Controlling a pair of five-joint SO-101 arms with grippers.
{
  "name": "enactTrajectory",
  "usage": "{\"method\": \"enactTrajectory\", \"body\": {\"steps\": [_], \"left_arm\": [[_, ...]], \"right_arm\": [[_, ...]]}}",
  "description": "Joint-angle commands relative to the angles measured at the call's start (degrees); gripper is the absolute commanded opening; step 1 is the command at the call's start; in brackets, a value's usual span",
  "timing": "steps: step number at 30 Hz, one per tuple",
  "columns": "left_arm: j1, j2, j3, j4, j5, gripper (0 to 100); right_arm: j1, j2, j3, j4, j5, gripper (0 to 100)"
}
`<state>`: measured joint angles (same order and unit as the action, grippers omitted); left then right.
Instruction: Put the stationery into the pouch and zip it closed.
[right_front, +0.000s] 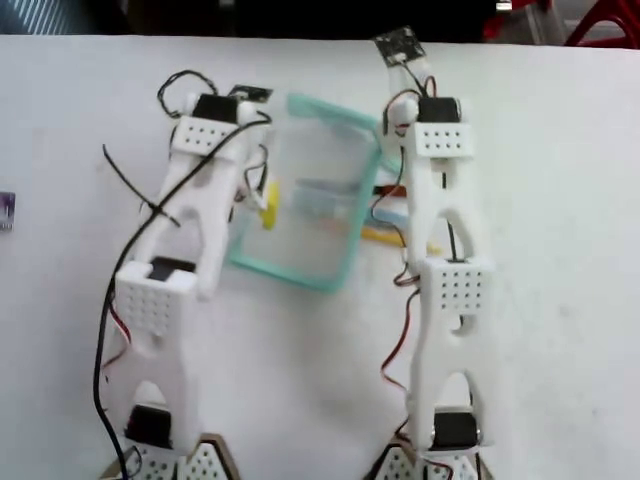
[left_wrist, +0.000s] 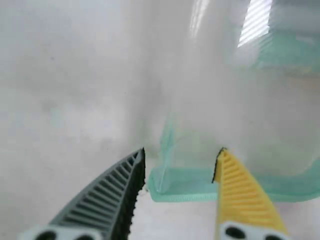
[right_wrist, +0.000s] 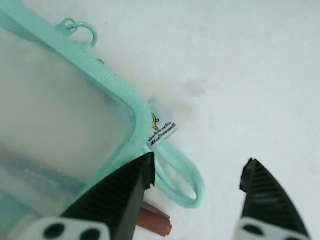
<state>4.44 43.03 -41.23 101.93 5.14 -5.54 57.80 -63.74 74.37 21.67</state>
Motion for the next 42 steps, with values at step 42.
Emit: {"method": "enactTrajectory", "body": {"steps": [42], "left_arm": [[-1.3,-1.4,1.2,-1.3,0.4,24]], "right_arm": [[10.2,10.6,-18.3,-1.0,-21.4,27.9]]}}
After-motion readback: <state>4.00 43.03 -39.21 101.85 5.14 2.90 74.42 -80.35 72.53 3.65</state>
